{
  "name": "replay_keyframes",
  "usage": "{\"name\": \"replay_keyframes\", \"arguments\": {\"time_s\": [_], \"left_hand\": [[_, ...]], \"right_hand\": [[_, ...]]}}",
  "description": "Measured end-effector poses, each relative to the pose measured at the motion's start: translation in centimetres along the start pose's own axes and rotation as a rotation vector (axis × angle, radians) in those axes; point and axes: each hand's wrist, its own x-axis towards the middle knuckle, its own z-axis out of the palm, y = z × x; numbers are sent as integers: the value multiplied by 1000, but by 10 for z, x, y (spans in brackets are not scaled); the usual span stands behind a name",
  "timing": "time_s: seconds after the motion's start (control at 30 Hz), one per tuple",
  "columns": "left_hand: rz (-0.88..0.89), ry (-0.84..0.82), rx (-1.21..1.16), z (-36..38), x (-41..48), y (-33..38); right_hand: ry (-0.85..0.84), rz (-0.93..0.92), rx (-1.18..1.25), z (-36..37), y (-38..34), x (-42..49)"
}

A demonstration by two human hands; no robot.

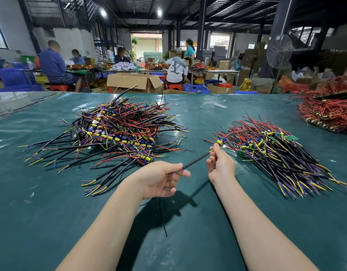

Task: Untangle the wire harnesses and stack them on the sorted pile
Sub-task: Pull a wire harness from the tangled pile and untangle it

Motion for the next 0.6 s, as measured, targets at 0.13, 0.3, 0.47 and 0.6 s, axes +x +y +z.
{"name": "replay_keyframes", "arguments": {"time_s": [0.13,0.3,0.47,0.6], "left_hand": [[54,-8,89,1,0,-2],[100,-15,159,6,2,-4],[130,58,169,-9,-2,-5],[257,314,218,-11,4,-5]], "right_hand": [[16,-17,-42,0,5,0],[62,-43,-11,-1,4,1],[76,-40,20,-6,2,3],[73,-43,22,-1,2,3]]}}
